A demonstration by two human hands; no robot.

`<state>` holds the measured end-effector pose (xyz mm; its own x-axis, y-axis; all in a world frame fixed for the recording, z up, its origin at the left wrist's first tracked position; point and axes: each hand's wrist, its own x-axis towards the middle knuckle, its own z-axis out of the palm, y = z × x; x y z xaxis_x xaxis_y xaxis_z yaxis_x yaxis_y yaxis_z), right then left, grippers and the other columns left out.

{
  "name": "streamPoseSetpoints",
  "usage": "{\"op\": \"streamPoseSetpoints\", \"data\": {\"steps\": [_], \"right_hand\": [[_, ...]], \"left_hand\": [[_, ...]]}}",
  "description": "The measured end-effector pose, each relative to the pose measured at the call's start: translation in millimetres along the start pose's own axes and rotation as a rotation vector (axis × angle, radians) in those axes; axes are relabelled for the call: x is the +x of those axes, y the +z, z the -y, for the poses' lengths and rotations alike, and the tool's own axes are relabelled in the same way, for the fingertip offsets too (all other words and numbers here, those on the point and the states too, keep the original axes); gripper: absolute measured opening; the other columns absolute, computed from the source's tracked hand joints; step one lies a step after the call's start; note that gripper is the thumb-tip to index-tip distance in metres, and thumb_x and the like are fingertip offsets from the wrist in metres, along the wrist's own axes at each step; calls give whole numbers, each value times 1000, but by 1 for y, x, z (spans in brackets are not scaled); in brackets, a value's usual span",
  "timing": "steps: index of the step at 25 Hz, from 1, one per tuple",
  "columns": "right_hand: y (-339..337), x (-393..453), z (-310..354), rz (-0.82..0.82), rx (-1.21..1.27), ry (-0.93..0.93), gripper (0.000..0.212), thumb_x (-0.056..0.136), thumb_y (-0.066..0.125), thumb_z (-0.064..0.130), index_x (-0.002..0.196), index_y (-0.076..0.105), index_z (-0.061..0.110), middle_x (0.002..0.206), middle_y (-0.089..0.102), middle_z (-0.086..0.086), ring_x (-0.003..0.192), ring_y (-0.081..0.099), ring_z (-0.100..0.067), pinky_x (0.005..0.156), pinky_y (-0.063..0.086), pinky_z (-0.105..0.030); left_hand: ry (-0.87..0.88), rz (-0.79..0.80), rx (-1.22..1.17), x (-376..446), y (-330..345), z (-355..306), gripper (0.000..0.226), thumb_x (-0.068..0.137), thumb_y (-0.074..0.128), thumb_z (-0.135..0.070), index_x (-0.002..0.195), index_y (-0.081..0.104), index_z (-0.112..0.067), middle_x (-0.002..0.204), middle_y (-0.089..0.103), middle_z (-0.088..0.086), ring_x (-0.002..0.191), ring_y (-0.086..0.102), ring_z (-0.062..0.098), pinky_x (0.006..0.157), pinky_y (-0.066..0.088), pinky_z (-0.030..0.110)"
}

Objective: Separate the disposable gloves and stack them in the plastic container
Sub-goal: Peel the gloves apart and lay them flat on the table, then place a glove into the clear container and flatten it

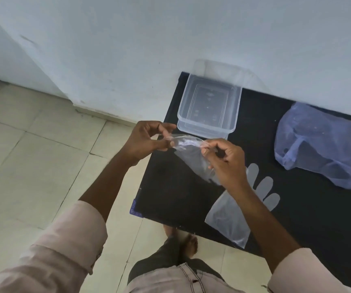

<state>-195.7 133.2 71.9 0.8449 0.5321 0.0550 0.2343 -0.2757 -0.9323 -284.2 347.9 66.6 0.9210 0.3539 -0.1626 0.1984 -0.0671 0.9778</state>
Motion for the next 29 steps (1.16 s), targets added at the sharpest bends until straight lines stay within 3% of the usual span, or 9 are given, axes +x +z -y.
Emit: {"op": "streamPoseSetpoints", "data": {"steps": [2, 5, 7, 10, 14, 18, 20, 23, 29], "right_hand": [[-8, 15, 19, 17, 24, 133, 10, 87, 68, 18, 86, 71, 8, 80, 71, -5, 63, 65, -16, 56, 56, -26], [-23, 35, 37, 20, 17, 245, 11, 89, 66, 20, 88, 69, 10, 87, 72, -7, 76, 68, -20, 53, 55, -21], [-32, 43, 46, 21, 38, 273, 12, 91, 63, 20, 92, 68, 9, 91, 73, -6, 82, 70, -19, 53, 54, -20], [-44, 54, 56, -11, 140, 296, 11, 92, 61, 14, 93, 68, 6, 93, 75, -6, 86, 72, -16, 50, 51, -21], [-55, 75, 62, -18, 246, 321, 12, 92, 57, 9, 83, 67, 10, 93, 74, -12, 90, 70, -25, 48, 50, -23], [-65, 108, 65, -12, 297, 349, 19, 92, 54, 5, 77, 62, 14, 86, 74, -12, 85, 71, -27, 53, 54, -27], [-69, 127, 66, -12, 303, 355, 18, 91, 52, 2, 77, 60, 12, 82, 72, -13, 80, 70, -27, 60, 57, -31], [-73, 161, 69, -40, 255, 352, 16, 88, 51, 3, 77, 59, 11, 79, 71, -14, 75, 70, -27, 69, 59, -33], [-77, 252, 75, -111, 224, 347, 14, 83, 49, 3, 76, 58, 10, 82, 71, -18, 67, 70, -25, 65, 58, -31]], "left_hand": [[-12, 82, -109, 9, -2, -20, 18, 75, 76, 6, 73, 62, -4, 108, 73, 16, 92, 73, 23, 61, 61, 34], [-6, 137, -145, 24, 0, -43, 20, 78, 72, 9, 80, 56, -4, 86, 75, 7, 74, 73, 15, 53, 59, 29], [-11, 158, -157, 34, 2, -55, 23, 79, 71, 8, 93, 59, -5, 78, 75, 1, 72, 72, 13, 55, 60, 29], [-55, 206, -117, 52, 5, -71, 38, 80, 74, 2, 115, 65, -8, 84, 73, 4, 79, 71, 18, 62, 61, 32], [-117, 188, 0, 80, 15, -86, 16, 81, 77, -15, 97, 76, -11, 77, 71, -3, 69, 65, 7, 59, 56, 26], [-182, 102, 24, 107, 19, -98, 27, 77, 80, -26, 90, 73, -3, 67, 63, -5, 59, 50, 7, 51, 45, 18], [-169, 110, -28, 120, 19, -105, 31, 80, 78, -25, 95, 71, 2, 69, 66, -5, 61, 55, 7, 56, 49, 18], [-141, 91, -103, 147, 21, -115, 31, 84, 74, -19, 101, 69, 6, 82, 69, 8, 72, 66, 15, 74, 60, 27], [-116, -60, -123, 229, 20, -139, 7, 89, 65, -11, 91, 69, -6, 91, 73, 12, 76, 71, 21, 79, 59, 32]]}}
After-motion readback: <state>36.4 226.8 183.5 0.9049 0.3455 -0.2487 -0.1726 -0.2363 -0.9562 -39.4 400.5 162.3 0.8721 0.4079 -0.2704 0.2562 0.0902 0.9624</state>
